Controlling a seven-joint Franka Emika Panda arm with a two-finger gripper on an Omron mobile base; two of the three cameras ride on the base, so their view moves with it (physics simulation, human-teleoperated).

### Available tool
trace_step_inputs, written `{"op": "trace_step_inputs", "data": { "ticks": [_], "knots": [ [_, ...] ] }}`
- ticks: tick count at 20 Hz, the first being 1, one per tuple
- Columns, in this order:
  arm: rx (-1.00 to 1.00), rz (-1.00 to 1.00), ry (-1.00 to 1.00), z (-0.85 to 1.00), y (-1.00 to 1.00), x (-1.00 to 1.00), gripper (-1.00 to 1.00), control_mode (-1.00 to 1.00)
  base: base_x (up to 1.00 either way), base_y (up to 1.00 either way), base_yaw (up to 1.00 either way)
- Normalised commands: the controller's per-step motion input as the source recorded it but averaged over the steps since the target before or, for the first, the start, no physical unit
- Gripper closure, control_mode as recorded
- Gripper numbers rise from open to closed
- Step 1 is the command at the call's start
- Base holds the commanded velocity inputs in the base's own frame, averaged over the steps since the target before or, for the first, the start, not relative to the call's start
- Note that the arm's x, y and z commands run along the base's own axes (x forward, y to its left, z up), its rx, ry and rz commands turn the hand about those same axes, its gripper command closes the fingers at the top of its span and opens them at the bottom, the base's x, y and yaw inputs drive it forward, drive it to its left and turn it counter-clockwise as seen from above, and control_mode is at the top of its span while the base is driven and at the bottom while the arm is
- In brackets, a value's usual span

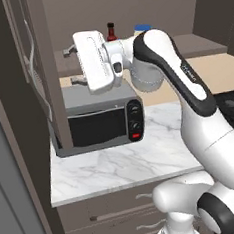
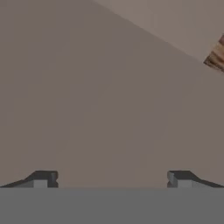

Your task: Move the condiment bottle and mayonnaise from the cabinet to the dining counter.

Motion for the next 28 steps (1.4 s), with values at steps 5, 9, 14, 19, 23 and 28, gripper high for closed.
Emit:
{"op": "trace_step_inputs", "data": {
  "ticks": [5, 9, 14, 19, 23, 28],
  "knots": [
    [-0.34, -0.36, -0.11, 0.13, -0.84, 0.26, -1.00, -1.00, 0.00, 0.00, 0.00],
    [-0.34, -0.26, -0.28, 0.23, -0.73, 0.06, -1.00, -1.00, 0.00, 0.00, 0.00],
    [-0.37, -0.14, -0.39, 0.07, -0.54, 0.00, -1.00, -1.00, 0.00, 0.00, 0.00],
    [-0.43, 0.00, -0.43, 0.00, -0.40, 0.00, -1.00, -1.00, 0.00, 0.00, 0.00],
    [-0.45, 0.01, -0.36, 0.00, -0.39, 0.00, -1.00, -1.00, 0.00, 0.00, 0.00],
    [-0.47, 0.02, -0.26, 0.00, -0.30, 0.00, -1.00, -1.00, 0.00, 0.00, 0.00]
  ]
}}
